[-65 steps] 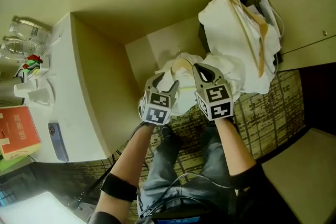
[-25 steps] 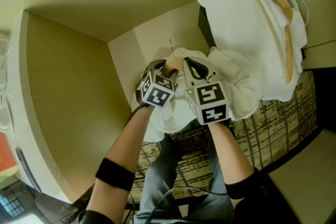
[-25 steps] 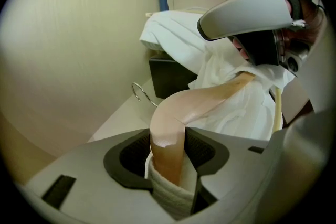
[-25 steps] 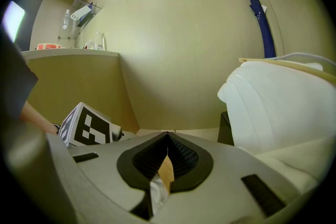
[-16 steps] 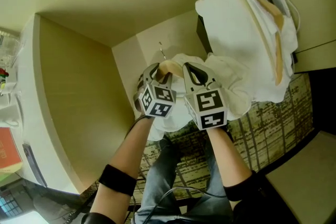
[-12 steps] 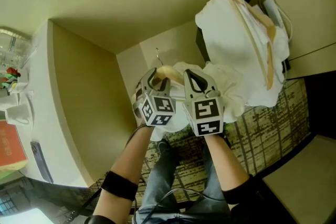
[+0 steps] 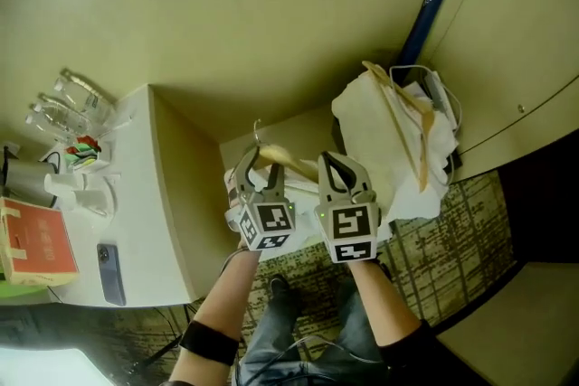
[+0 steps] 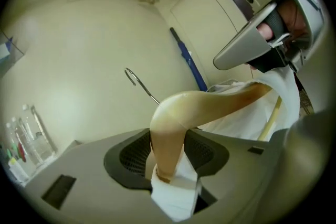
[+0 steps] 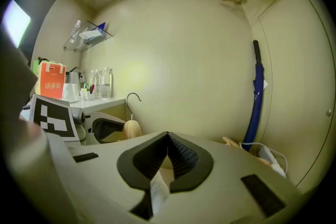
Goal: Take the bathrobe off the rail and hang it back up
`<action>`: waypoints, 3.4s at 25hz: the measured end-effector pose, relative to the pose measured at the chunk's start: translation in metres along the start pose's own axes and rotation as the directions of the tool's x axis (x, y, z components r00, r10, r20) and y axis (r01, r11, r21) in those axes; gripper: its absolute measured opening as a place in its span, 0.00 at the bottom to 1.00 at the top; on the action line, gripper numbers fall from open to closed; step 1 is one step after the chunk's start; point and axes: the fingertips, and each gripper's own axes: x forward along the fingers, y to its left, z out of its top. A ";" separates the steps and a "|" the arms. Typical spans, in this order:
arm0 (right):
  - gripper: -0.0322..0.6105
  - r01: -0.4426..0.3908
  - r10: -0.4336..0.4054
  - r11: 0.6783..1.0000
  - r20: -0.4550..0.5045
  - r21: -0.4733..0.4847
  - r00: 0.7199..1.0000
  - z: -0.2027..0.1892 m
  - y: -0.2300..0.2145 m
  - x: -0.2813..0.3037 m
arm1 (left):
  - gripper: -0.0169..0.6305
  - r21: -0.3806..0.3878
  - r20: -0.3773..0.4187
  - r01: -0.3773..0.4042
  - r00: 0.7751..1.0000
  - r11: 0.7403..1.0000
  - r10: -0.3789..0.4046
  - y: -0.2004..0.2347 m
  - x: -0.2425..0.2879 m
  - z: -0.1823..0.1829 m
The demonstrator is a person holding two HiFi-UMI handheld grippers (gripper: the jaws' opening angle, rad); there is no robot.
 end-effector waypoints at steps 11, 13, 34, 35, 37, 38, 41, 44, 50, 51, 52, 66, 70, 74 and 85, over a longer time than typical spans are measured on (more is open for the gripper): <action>0.08 0.045 -0.016 0.988 0.191 -0.148 0.981 0.164 0.009 -0.078 | 0.33 0.050 0.219 -0.162 0.965 0.986 0.147 0.085 -0.073 0.166; 0.08 0.059 -0.022 0.986 0.225 -0.159 0.974 0.189 0.009 -0.090 | 0.33 0.076 0.272 -0.186 0.949 0.980 0.159 0.096 -0.086 0.199; 0.08 0.372 -0.059 0.865 0.668 -0.337 0.742 0.479 0.036 -0.238 | 0.33 -0.007 0.663 -0.281 0.717 0.960 0.215 0.251 -0.214 0.512; 0.08 0.388 -0.060 0.858 0.685 -0.337 0.726 0.491 0.036 -0.244 | 0.33 -0.004 0.672 -0.282 0.710 0.959 0.211 0.256 -0.217 0.524; 0.08 0.413 -0.062 0.849 0.714 -0.330 0.698 0.515 0.036 -0.255 | 0.33 0.006 0.686 -0.283 0.699 0.959 0.202 0.265 -0.224 0.545; 0.08 0.427 -0.063 0.843 0.728 -0.327 0.683 0.527 0.036 -0.260 | 0.33 0.010 0.694 -0.284 0.692 0.959 0.197 0.271 -0.229 0.556; 0.08 0.470 -0.059 0.822 0.773 -0.321 0.631 0.567 0.039 -0.275 | 0.33 0.017 0.722 -0.281 0.667 0.960 0.183 0.288 -0.243 0.592; 0.08 0.519 -0.059 0.794 0.809 -0.318 0.585 0.606 0.041 -0.288 | 0.33 0.011 0.747 -0.261 0.644 0.965 0.166 0.308 -0.255 0.627; 0.09 0.597 -0.071 0.741 0.847 -0.308 0.526 0.669 0.038 -0.307 | 0.33 0.031 0.786 -0.257 0.604 0.966 0.136 0.337 -0.278 0.696; 0.09 0.607 -0.071 0.734 0.855 -0.304 0.514 0.677 0.037 -0.310 | 0.33 0.034 0.789 -0.256 0.600 0.966 0.131 0.340 -0.281 0.705; 0.09 0.615 -0.070 0.728 0.861 -0.301 0.504 0.684 0.036 -0.313 | 0.33 0.038 0.793 -0.256 0.595 0.966 0.126 0.343 -0.284 0.714; 0.09 0.692 -0.041 0.663 0.909 -0.286 0.415 0.777 0.030 -0.332 | 0.33 0.048 0.819 -0.289 0.560 0.956 0.128 0.390 -0.317 0.803; 0.09 0.709 -0.031 0.635 0.906 -0.308 0.421 0.796 0.034 -0.328 | 0.33 0.044 0.817 -0.306 0.558 0.951 0.142 0.406 -0.323 0.816; 0.09 0.701 -0.016 0.632 0.899 -0.330 0.437 0.802 0.037 -0.317 | 0.33 0.032 0.804 -0.309 0.574 0.951 0.159 0.419 -0.315 0.814; 0.09 0.663 -0.013 0.642 0.860 -0.385 0.511 0.801 0.032 -0.274 | 0.33 0.018 0.756 -0.285 0.631 0.958 0.173 0.433 -0.282 0.798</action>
